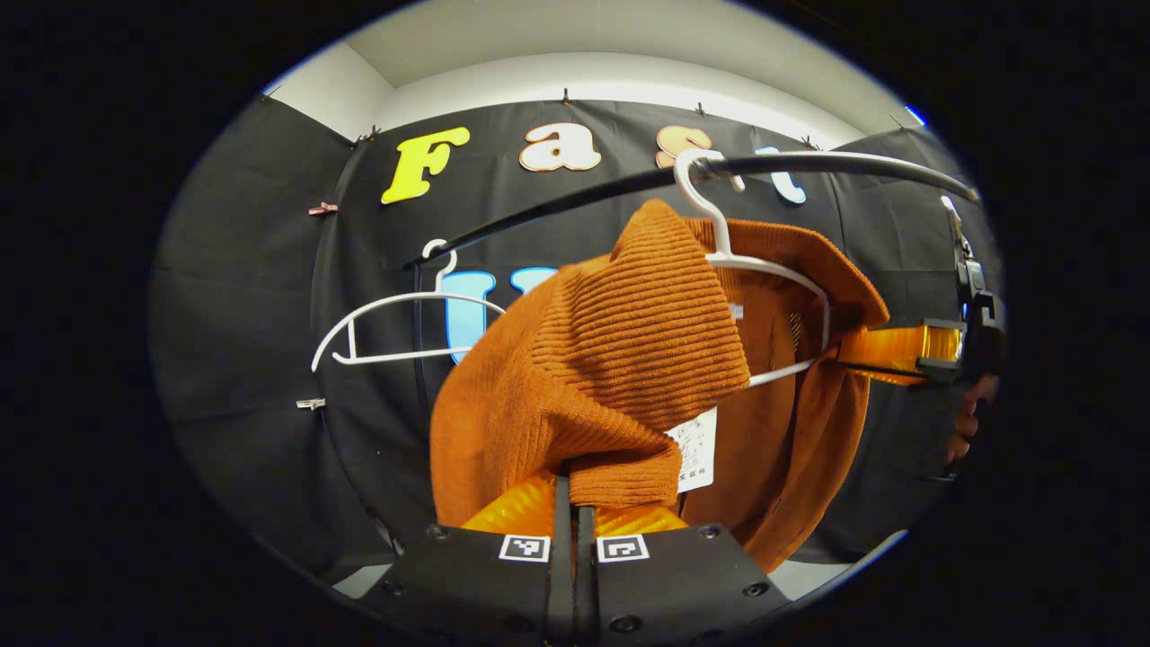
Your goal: Grasp the clothes on the hanger with both hands and then place them into the laundry hamper below.
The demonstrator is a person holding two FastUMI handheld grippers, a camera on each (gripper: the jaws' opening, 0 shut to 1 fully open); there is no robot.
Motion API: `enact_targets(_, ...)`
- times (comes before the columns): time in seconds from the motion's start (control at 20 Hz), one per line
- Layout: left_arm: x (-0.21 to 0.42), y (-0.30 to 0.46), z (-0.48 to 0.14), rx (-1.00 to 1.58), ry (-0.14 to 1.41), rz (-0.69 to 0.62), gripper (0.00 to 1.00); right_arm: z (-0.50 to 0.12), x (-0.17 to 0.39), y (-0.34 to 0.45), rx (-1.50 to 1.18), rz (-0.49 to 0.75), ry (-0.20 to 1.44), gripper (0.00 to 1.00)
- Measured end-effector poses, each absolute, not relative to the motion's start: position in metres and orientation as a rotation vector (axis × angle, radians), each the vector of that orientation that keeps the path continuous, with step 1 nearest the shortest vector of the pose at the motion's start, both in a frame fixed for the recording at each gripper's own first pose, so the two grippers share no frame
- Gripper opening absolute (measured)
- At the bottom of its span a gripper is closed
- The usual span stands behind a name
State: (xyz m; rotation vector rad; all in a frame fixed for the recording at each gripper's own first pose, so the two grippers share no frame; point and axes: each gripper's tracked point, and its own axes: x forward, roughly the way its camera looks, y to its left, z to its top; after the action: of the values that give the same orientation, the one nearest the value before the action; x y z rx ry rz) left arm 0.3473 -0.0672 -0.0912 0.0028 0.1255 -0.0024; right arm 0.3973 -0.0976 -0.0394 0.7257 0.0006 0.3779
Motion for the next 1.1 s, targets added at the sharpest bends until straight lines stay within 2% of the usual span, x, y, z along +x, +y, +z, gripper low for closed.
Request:
enact_targets(0.1,0.349,-0.062,-0.077,-0.001,0.105,0.004,0.03,-0.02,0.405,-0.109,0.762,0.386,-0.066,0.0)
enact_targets(0.15,0.352,-0.059,-0.069,0.002,0.094,0.008,0.03,-0.02,0.412,-0.113,0.752,0.375,-0.083,0.04)
enact_targets(0.3,0.358,-0.049,-0.052,0.025,0.075,0.021,0.03,-0.017,0.421,-0.13,0.685,0.347,-0.123,0.04)
enact_targets(0.7,0.361,-0.038,-0.039,0.03,0.086,0.013,0.05,-0.083,0.445,-0.172,0.48,0.132,-0.023,0.04)
enact_targets(0.85,0.364,-0.031,-0.038,0.032,0.098,0.013,0.05,-0.112,0.447,-0.155,0.46,0.141,0.06,0.04)
enact_targets(1.1,0.362,0.005,-0.049,0.037,0.125,0.068,0.05,-0.131,0.433,-0.109,0.551,0.233,0.106,0.04)
